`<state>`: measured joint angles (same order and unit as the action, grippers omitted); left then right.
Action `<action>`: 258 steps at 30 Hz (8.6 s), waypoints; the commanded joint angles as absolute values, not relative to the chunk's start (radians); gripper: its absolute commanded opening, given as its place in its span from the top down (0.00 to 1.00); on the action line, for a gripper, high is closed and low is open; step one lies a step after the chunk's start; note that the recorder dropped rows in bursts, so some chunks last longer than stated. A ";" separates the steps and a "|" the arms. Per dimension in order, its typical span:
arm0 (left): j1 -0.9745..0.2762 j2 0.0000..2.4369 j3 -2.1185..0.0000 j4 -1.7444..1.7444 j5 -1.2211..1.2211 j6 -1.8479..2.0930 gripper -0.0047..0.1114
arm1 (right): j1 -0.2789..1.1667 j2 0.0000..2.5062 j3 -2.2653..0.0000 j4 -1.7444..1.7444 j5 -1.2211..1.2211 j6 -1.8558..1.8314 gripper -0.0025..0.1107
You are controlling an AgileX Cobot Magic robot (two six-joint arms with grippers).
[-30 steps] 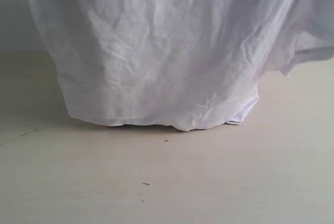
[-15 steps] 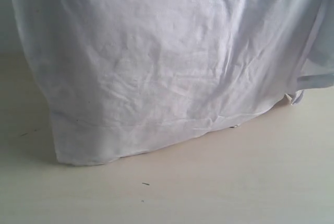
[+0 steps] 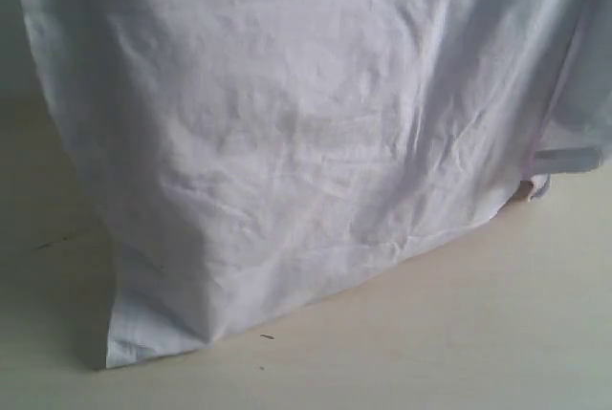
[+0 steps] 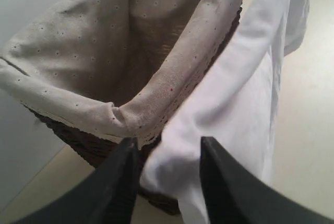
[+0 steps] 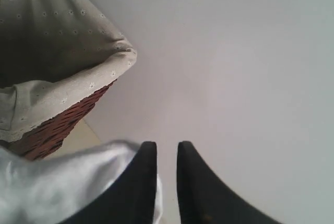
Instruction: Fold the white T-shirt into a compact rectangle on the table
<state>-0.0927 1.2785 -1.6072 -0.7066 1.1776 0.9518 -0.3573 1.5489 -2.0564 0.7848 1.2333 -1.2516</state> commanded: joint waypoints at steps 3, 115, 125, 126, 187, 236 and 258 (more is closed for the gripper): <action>-0.090 1.253 -1.613 -0.711 1.171 0.927 0.58 | -0.362 1.529 -2.063 0.801 1.221 -1.245 0.79; -0.162 0.577 0.000 -1.084 -0.261 0.702 0.96 | -0.337 1.189 -0.599 1.191 0.456 -1.693 0.92; -0.162 0.577 0.000 -1.084 -0.261 0.702 0.96 | -0.337 1.488 -0.762 1.465 0.645 -1.922 0.50; -0.162 0.577 0.000 -1.084 -0.261 0.702 0.96 | -0.337 1.514 -0.776 1.477 0.652 -1.915 0.51; -0.162 0.577 0.000 -1.084 -0.261 0.702 0.96 | -0.173 0.940 -0.651 0.415 1.097 -1.436 0.50; -0.162 0.577 0.000 -1.084 -0.261 0.702 0.96 | -0.056 0.800 -0.636 0.578 1.221 -1.612 0.98; -0.162 0.577 0.000 -1.084 -0.261 0.702 0.96 | 0.163 0.487 -0.636 0.605 1.221 -0.754 0.56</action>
